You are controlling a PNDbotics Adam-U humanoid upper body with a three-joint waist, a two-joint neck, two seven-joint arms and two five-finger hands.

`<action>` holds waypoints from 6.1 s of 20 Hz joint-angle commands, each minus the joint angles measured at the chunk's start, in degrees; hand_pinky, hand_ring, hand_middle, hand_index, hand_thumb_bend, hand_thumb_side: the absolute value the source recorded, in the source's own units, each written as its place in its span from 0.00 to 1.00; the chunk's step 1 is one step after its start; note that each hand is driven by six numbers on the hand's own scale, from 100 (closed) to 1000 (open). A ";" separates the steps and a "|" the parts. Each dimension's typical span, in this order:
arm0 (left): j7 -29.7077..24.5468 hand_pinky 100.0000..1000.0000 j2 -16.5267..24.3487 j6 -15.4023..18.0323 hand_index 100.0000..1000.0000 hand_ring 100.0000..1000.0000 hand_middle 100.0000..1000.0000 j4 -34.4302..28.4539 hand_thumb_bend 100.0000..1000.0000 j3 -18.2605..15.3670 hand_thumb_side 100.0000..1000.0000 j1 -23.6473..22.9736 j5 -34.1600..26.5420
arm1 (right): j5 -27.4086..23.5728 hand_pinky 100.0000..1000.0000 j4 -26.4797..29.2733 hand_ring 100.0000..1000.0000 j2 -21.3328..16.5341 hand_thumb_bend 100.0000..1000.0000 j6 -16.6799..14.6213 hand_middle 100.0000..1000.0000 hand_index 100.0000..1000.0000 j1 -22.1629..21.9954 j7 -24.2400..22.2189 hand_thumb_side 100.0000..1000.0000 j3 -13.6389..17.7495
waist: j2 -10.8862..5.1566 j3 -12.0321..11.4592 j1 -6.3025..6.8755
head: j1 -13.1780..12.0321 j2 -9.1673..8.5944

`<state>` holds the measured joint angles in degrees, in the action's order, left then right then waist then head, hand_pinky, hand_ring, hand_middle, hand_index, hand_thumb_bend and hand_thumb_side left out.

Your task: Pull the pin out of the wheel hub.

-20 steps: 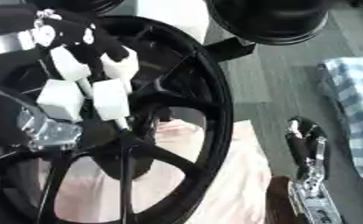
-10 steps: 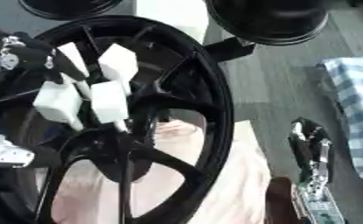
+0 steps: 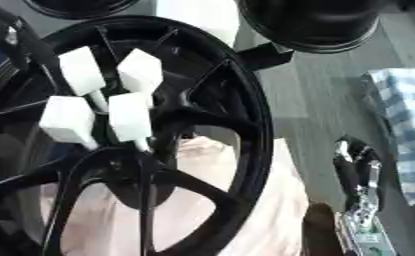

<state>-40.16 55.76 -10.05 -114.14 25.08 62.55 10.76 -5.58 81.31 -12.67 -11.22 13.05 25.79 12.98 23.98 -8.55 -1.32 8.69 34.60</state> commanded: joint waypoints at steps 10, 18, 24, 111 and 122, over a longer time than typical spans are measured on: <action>-5.76 0.67 1.00 -2.12 0.82 0.59 0.67 -0.45 0.42 -2.35 0.21 0.32 -0.11 | 0.17 0.69 1.49 0.63 -0.42 0.02 0.00 0.53 0.65 0.53 -0.11 0.39 -0.04 | -0.69 0.66 0.15 | -0.46 -0.96; -8.51 0.64 -0.69 -6.50 0.81 0.59 0.65 -0.45 0.41 0.65 0.24 1.41 1.64 | -0.09 0.69 1.48 0.63 -0.36 0.03 -0.06 0.53 0.65 0.72 -0.26 0.39 -0.14 | -0.61 0.97 0.08 | -0.60 -1.11; -7.65 0.65 -2.09 -9.93 0.83 0.63 0.70 -0.45 0.40 2.75 0.25 2.11 4.13 | -0.18 0.69 1.46 0.64 -0.34 0.03 -0.08 0.53 0.65 0.79 -0.36 0.39 -0.19 | -0.58 1.12 0.01 | -0.75 -1.09; 14.66 0.25 4.26 -29.10 0.36 0.17 0.17 15.74 0.00 -26.04 0.06 -16.30 17.83 | -1.54 0.68 1.16 0.63 -0.91 0.05 -1.14 0.53 0.64 0.28 1.34 0.37 1.45 | -1.09 -1.24 -0.25 | 4.02 -3.34; 25.43 0.26 -9.97 -24.34 0.39 0.20 0.19 30.47 0.00 -31.53 0.16 -26.72 13.38 | -2.14 0.68 0.97 0.63 0.12 0.05 -1.20 0.53 0.64 1.46 0.50 0.37 0.65 | -0.78 0.71 -1.15 | 1.99 -4.40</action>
<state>-16.08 45.78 -34.75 -84.35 -5.49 35.39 25.26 -7.28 81.45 -11.92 -12.31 14.15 26.48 13.69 24.45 -7.85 -2.78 10.95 31.05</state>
